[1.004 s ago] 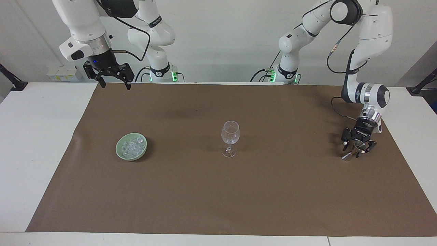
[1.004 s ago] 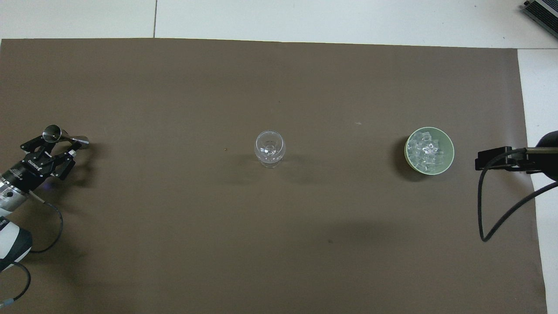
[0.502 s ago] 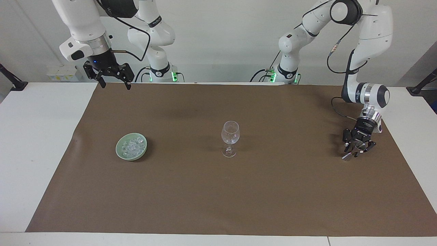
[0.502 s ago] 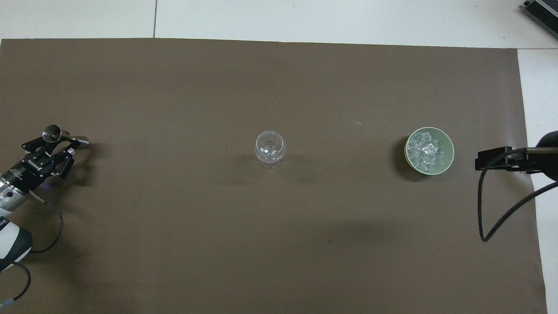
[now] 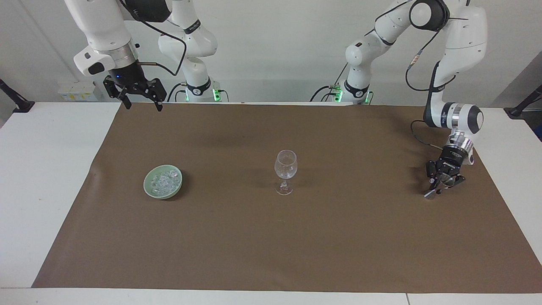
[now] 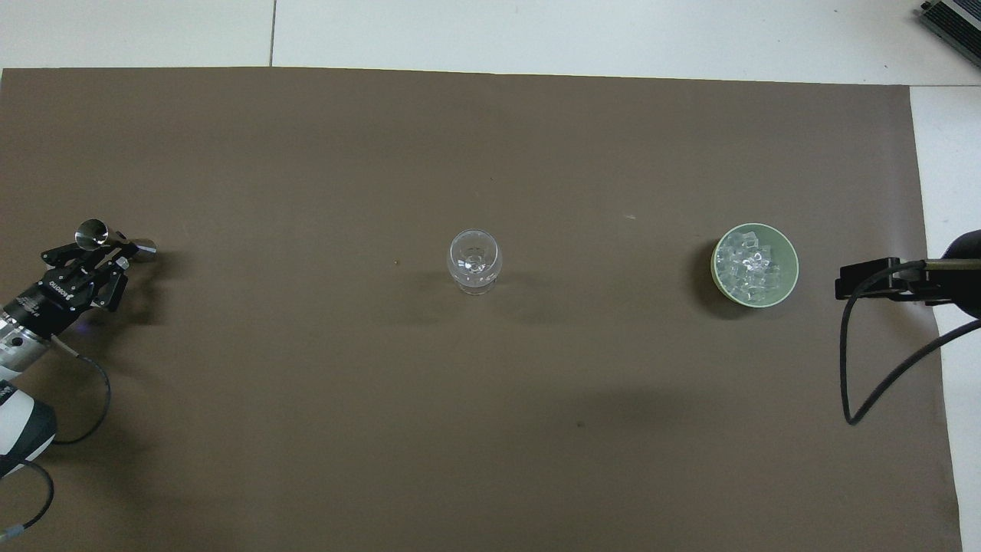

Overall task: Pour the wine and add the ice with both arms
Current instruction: 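Close the left gripper around the silver jigger, then lift the jigger with the left gripper and carry it beside the glass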

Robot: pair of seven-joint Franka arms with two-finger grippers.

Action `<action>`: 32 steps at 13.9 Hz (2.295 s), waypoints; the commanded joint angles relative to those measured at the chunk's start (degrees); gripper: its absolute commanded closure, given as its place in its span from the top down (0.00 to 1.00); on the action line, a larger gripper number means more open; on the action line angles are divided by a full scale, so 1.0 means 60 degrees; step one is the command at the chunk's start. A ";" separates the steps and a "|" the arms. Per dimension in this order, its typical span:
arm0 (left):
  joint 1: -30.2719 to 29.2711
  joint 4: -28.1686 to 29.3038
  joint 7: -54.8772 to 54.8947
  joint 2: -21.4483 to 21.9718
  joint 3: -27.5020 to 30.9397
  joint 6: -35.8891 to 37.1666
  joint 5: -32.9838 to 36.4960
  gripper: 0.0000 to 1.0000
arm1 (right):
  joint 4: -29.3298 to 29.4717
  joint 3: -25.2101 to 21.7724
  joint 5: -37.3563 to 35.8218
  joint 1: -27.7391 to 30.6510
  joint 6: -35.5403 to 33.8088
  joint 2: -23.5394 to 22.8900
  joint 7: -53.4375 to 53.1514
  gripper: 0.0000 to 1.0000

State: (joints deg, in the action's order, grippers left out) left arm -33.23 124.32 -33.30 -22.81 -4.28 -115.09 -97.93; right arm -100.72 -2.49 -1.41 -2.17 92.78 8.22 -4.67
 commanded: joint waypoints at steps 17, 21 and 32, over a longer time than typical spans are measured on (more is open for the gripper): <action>0.0163 0.0008 0.0130 0.0081 0.0039 0.0124 -0.0392 0.00 | -0.0147 0.0019 0.0044 0.0039 0.0107 0.0095 0.0222 1.00; 0.0542 0.0051 0.0043 0.0490 0.0010 0.0036 -0.0568 0.00 | -0.0147 0.0019 0.0044 0.0039 0.0107 0.0095 0.0222 1.00; 0.3454 0.1149 -0.0046 0.2978 0.0010 -0.2595 -0.2323 0.00 | -0.0147 0.0019 0.0044 0.0039 0.0107 0.0095 0.0222 1.00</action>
State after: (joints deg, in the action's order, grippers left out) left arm -17.46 127.25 -33.34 -10.90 -4.97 -125.26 -108.14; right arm -100.72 -2.49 -1.41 -2.17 92.78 8.22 -4.67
